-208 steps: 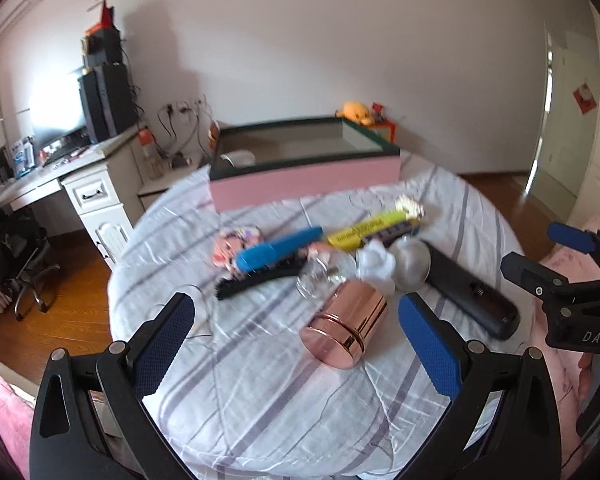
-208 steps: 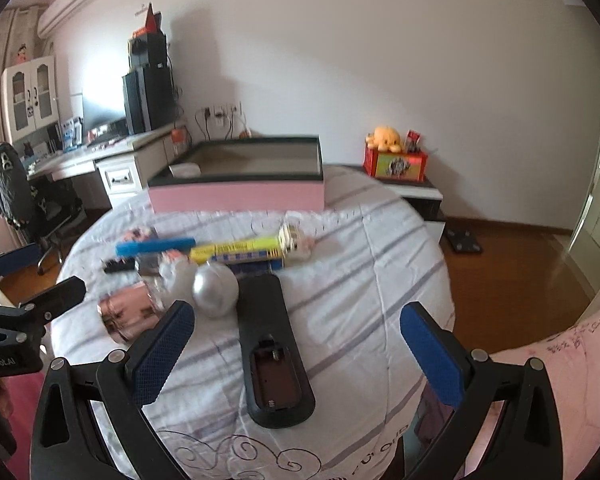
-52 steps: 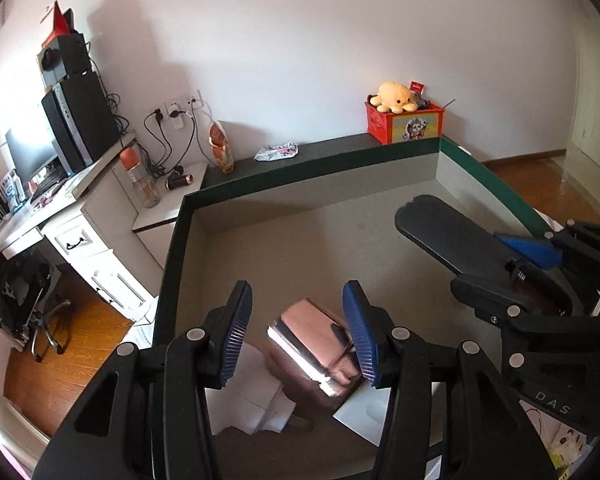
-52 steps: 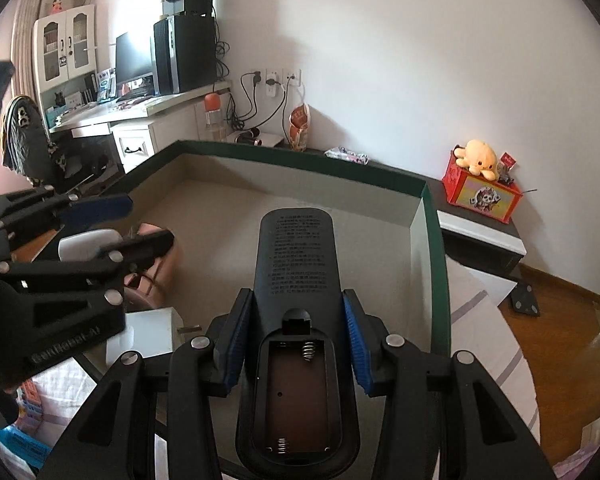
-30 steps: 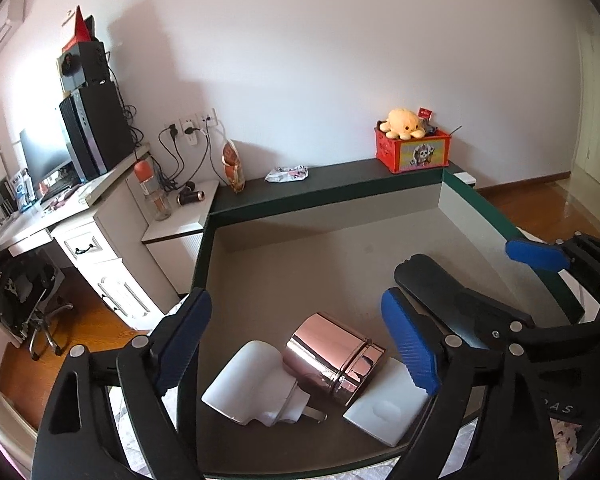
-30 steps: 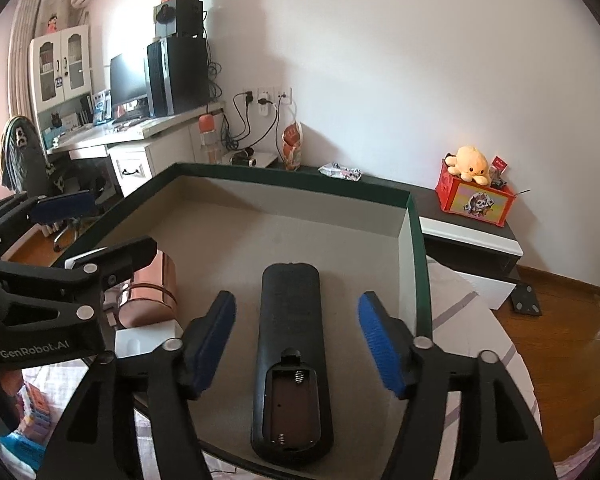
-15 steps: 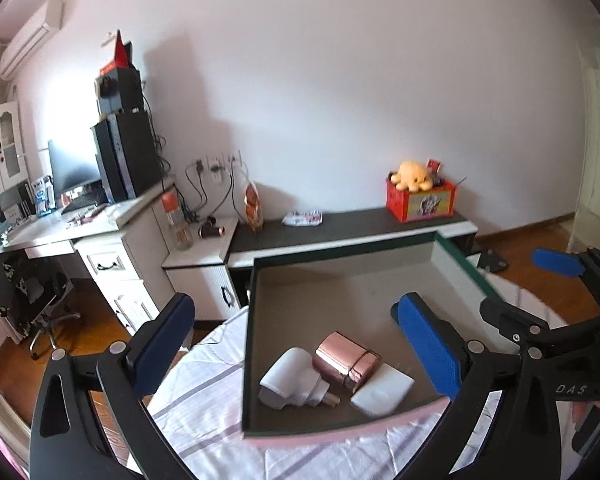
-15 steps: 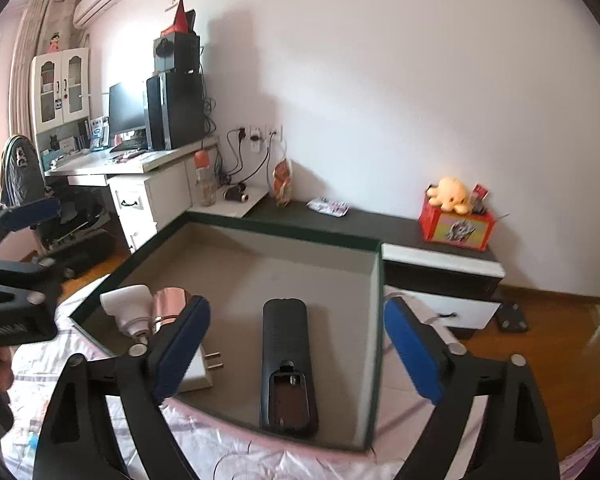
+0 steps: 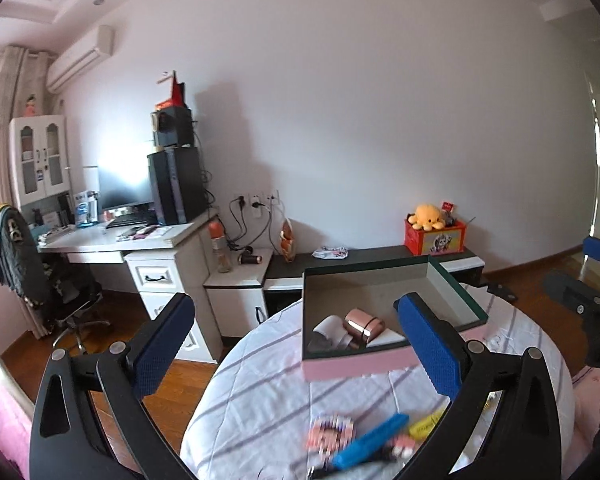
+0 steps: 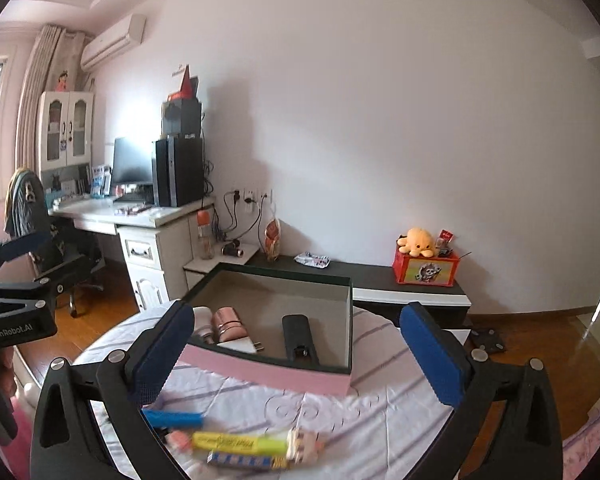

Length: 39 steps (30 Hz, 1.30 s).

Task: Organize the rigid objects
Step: 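Withdraw both tools from the box back over the bed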

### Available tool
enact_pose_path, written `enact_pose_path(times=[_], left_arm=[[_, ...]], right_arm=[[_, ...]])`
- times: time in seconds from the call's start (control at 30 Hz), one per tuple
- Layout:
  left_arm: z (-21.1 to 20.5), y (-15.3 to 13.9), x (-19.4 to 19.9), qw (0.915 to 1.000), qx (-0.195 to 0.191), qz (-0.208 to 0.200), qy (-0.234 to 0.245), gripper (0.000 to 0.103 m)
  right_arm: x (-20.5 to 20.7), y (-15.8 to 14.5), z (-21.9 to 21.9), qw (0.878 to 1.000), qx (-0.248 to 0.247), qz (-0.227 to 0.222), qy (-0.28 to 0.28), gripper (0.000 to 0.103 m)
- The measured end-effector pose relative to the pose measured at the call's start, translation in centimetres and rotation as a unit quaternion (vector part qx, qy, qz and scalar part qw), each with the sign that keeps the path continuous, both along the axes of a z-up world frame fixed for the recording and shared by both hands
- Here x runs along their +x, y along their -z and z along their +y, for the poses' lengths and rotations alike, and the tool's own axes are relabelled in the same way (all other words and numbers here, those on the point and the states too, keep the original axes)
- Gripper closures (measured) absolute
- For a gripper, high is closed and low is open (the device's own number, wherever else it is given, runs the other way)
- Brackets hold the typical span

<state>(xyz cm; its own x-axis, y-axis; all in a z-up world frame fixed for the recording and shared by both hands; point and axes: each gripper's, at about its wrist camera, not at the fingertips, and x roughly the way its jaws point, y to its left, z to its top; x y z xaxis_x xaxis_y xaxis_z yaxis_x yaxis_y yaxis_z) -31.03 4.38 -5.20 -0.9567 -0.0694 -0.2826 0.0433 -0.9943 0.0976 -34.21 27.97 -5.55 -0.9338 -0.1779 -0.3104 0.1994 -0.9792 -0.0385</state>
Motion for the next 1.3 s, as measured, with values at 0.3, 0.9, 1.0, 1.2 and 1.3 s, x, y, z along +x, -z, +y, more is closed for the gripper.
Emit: enact_pose_path(times=[0.3, 0.9, 1.0, 1.2, 1.3], left_arm=[[-0.9, -0.2, 8.3, 0.9997, 0.012, 0.021, 0.007, 0.0], [-0.2, 0.2, 13.6, 0.9996, -0.007, 0.021, 0.015, 0.0], [-0.2, 0.5, 13.5, 0.9997, -0.007, 0.015, 0.015, 0.0], [-0.3, 1.4, 12.7, 0.9998, -0.01, -0.003, 0.014, 0.0], [-0.5, 2.5, 11.8, 0.9996, -0.011, -0.021, 0.016, 0.0]], right_arm=[[8.3, -0.4, 0.1, 0.999, -0.015, 0.018, 0.032, 0.0], [15.2, -0.6, -0.3, 0.999, -0.012, 0.027, 0.037, 0.0], [15.3, -0.3, -0.2, 0.999, -0.011, 0.024, 0.038, 0.0], [14.9, 0.4, -0.1, 0.999, -0.01, 0.012, 0.043, 0.0], [14.2, 1.3, -0.1, 0.999, -0.009, -0.001, 0.043, 0.0]])
